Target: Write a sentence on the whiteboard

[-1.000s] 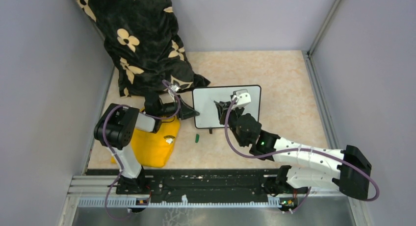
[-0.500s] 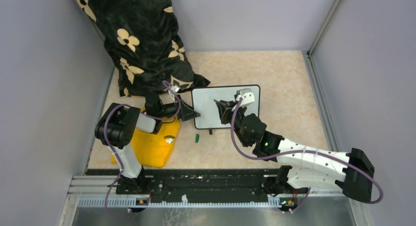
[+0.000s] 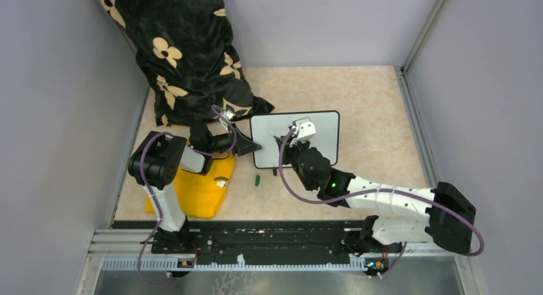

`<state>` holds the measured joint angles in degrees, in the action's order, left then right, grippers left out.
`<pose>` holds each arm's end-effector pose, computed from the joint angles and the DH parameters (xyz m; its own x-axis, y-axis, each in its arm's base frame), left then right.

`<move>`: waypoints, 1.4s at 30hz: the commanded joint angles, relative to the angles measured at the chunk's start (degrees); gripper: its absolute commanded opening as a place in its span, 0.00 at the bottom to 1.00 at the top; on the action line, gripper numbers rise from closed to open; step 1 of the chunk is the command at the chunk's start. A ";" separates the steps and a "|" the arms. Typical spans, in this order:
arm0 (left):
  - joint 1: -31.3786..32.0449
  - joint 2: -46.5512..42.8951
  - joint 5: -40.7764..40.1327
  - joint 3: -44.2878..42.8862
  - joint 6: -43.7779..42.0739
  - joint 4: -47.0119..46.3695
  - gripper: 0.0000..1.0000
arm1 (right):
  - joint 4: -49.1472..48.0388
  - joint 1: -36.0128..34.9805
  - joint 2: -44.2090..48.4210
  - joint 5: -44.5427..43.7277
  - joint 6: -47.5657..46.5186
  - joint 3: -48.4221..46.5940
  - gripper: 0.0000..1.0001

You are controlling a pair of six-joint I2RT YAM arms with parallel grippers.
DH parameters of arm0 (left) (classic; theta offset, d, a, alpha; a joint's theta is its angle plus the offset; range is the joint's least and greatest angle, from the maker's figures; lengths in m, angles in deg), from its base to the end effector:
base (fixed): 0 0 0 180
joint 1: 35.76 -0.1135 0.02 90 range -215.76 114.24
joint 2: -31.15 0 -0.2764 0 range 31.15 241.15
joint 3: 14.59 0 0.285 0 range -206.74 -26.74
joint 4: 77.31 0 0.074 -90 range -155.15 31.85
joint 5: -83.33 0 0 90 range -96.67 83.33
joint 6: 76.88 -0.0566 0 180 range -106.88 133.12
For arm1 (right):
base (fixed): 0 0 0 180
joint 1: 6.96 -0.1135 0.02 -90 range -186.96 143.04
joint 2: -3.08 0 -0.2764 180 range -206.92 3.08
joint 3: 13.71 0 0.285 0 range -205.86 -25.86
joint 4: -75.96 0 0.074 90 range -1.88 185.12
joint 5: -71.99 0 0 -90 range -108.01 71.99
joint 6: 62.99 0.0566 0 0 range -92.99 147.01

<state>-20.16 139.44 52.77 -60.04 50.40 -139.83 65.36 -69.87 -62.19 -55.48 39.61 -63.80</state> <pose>0.3140 -0.1383 0.1218 -0.5895 -0.1552 -0.7928 0.7654 0.2063 -0.6095 0.1663 0.2496 0.2804 -0.1294 0.1272 -0.9834 -0.4122 0.8951 0.1700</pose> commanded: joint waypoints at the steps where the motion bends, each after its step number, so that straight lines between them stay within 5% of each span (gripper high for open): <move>1: -0.39 1.52 1.04 -1.13 -1.11 -2.67 0.40 | -5.47 -0.63 -1.84 -1.33 -1.34 -4.24 0.00; 12: -0.39 1.10 0.42 -1.16 -5.55 1.66 0.21 | -11.47 -0.62 -6.53 -4.92 -2.59 -6.03 0.00; 42: -0.40 -0.50 -0.03 -1.69 -9.15 6.91 0.06 | -13.98 -0.57 -15.04 -8.55 -1.88 -9.48 0.00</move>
<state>-20.16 139.61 53.84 -61.22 43.47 -135.98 54.69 -69.92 -76.53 -62.36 37.56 -70.24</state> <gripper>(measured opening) 0.174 0.119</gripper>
